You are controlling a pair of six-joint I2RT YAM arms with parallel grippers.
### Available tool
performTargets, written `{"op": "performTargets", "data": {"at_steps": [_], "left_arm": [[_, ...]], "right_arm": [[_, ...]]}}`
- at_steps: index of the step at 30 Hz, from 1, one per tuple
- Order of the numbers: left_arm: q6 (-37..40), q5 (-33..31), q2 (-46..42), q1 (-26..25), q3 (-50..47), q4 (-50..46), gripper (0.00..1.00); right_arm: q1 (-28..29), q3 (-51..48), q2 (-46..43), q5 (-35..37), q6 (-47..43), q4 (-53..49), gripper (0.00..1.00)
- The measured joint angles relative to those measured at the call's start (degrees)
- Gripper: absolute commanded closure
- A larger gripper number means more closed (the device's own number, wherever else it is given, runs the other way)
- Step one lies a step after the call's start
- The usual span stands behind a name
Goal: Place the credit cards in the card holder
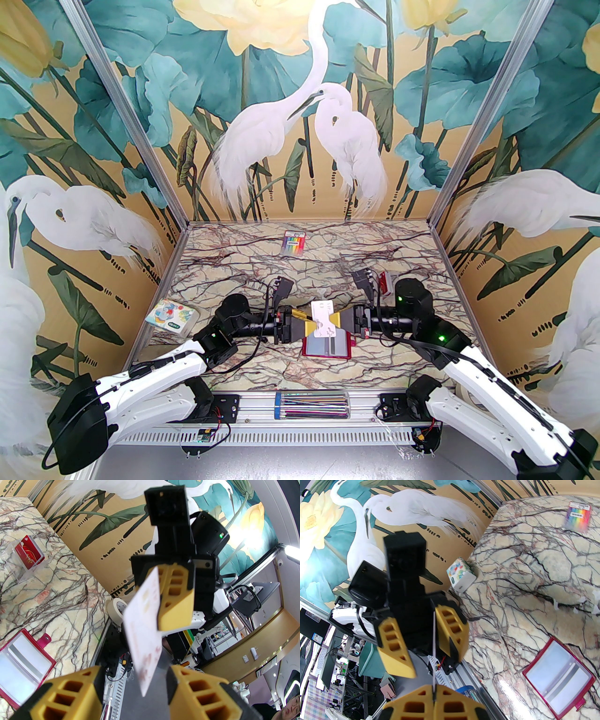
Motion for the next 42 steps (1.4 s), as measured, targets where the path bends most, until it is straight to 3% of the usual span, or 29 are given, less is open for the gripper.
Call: {"op": "performTargets", "data": {"at_steps": [7,10,12,15,17,26,33,42], "left_arm": [[-1.8,0.8,0.0,0.0,0.0,1.4,0.81],[-3.1,1.0,-0.1,0.0,0.0,1.6,0.99],[-4.0,1.0,-0.8,0.0,0.0,1.7,1.0],[-5.2,1.0,-1.5,0.0,0.0,1.7,1.0],[-6.4,1.0,-1.5,0.0,0.0,1.9,1.0],[-10.3,2.7,-1.5,0.0,0.0,2.2,1.0],[-10.9,4.4,-1.5,0.0,0.0,2.6,1.0],[-11.8,5.4,-1.4,0.0,0.0,2.9,1.0]], "right_arm": [[0.8,0.0,1.4,0.0,1.0,1.6,1.0],[0.9,0.0,1.5,0.0,1.0,2.0,1.0],[0.9,0.0,1.5,0.0,1.0,2.3,1.0],[1.2,0.0,1.4,0.0,1.0,3.1,0.8],[1.2,0.0,1.2,-0.1,0.6,3.1,0.75],[1.2,-0.1,-0.7,-1.2,-0.8,2.7,0.77],[1.2,-0.4,-0.7,-2.1,-1.2,2.8,0.84],[1.6,-0.8,-0.7,-3.0,-1.2,3.0,0.83]]}}
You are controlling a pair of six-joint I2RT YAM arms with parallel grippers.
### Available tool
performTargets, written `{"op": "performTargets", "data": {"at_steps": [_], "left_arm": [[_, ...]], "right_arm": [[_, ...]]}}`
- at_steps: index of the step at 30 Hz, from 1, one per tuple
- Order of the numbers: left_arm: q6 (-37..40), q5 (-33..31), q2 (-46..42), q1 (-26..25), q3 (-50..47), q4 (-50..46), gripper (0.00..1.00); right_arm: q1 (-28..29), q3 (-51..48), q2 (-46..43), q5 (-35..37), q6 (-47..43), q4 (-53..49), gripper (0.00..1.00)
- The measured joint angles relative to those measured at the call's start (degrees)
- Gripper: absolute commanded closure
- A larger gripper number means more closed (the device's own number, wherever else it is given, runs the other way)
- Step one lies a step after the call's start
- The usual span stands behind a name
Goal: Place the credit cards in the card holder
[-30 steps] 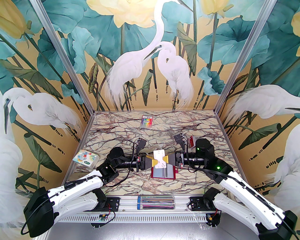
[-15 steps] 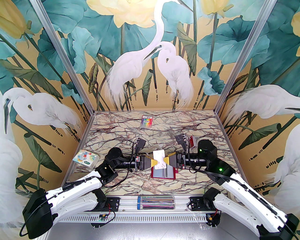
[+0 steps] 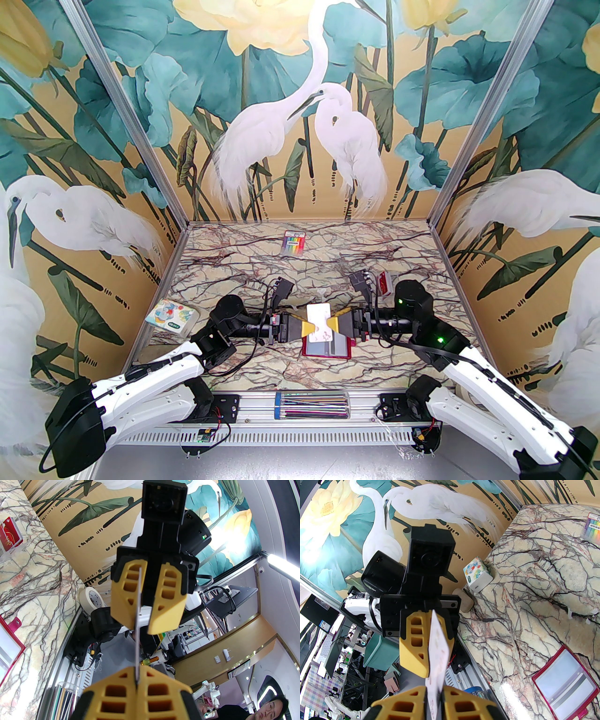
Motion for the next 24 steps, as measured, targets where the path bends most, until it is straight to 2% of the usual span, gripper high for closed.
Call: {"op": "performTargets", "data": {"at_steps": [15,24], "left_arm": [[-0.1,0.1,0.0,0.0,0.0,0.2,1.0],[-0.1,0.3,0.0,0.0,0.0,0.2,1.0]], "right_arm": [[0.9,-1.1,-0.2,-0.4,0.0,0.6,0.85],[1.0,-1.3,-0.4,-0.4,0.0,0.6,0.89]]}}
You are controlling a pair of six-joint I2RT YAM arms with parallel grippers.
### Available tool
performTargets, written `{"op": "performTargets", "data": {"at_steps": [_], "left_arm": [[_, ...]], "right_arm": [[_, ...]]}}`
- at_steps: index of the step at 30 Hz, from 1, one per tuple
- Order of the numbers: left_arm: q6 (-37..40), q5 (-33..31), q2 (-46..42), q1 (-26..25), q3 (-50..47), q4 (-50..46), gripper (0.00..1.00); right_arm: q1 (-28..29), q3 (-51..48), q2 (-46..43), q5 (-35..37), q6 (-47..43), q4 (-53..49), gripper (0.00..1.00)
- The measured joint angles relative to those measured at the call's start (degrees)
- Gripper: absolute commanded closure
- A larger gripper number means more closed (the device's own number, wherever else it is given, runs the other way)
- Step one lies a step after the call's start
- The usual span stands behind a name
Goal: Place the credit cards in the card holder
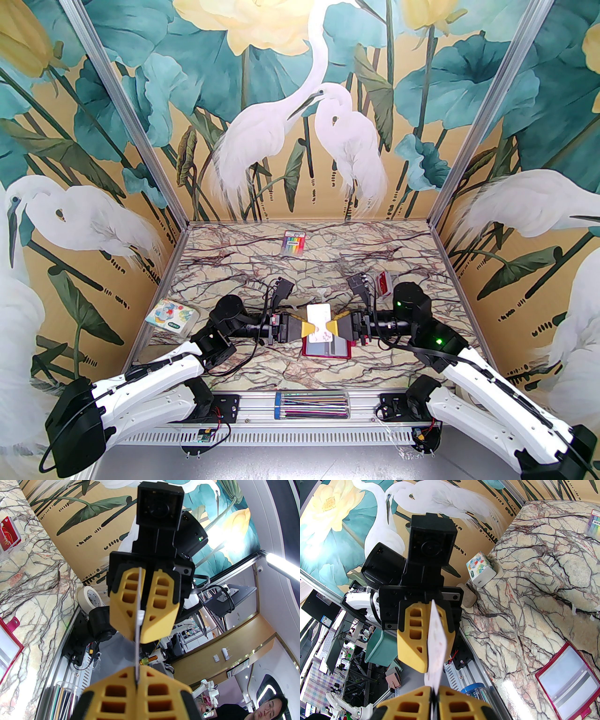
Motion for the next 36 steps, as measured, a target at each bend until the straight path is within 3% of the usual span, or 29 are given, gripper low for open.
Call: {"op": "performTargets", "data": {"at_steps": [20,35,36], "left_arm": [[0.0,0.4,0.0,0.0,0.0,0.0,1.0],[0.2,0.6,0.0,0.0,-0.6,0.0,1.0],[0.2,0.6,0.0,0.0,-0.6,0.0,0.95]], "right_arm": [[0.1,0.0,-0.4,0.0,0.0,0.0,0.86],[0.1,0.0,-0.3,0.0,0.0,-0.6,1.0],[0.1,0.0,-0.3,0.0,0.0,-0.7,1.0]]}}
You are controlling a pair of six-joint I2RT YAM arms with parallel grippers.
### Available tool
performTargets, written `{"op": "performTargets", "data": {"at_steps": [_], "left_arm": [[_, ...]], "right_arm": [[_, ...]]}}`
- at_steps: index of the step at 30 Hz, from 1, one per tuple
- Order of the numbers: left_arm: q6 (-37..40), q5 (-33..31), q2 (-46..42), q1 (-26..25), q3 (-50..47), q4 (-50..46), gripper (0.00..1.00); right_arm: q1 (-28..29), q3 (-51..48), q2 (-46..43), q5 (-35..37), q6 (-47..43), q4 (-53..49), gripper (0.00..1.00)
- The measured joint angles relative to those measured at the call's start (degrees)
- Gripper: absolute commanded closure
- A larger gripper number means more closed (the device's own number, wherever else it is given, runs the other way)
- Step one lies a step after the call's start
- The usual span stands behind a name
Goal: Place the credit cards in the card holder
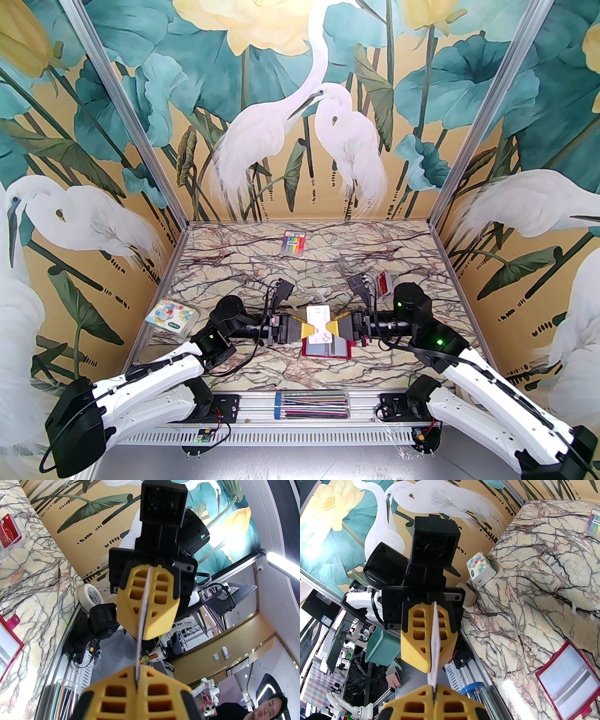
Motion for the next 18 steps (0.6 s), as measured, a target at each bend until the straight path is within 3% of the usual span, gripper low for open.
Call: {"op": "performTargets", "data": {"at_steps": [3,6,12,15,18], "left_arm": [[1.5,-0.5,-0.3,0.0,0.0,-0.5,0.65],[3.4,-3.1,-2.3,0.0,0.0,-4.9,0.47],[8.2,-17.2,-12.0,1.3,0.0,-20.6,0.35],[9.6,-22.1,-13.7,3.2,0.2,-27.2,0.36],[10.1,-22.5,-9.0,4.5,0.2,-29.1,0.41]], "right_arm": [[0.0,0.0,0.0,0.2,0.0,-0.1,1.0],[0.0,0.0,0.0,0.9,-0.2,-0.6,1.0],[0.0,0.0,1.6,4.4,-0.8,-3.0,1.0],[0.0,-0.3,2.7,6.9,-0.8,-3.8,1.0],[0.0,-2.0,4.8,10.0,-0.3,-4.0,1.0]]}}
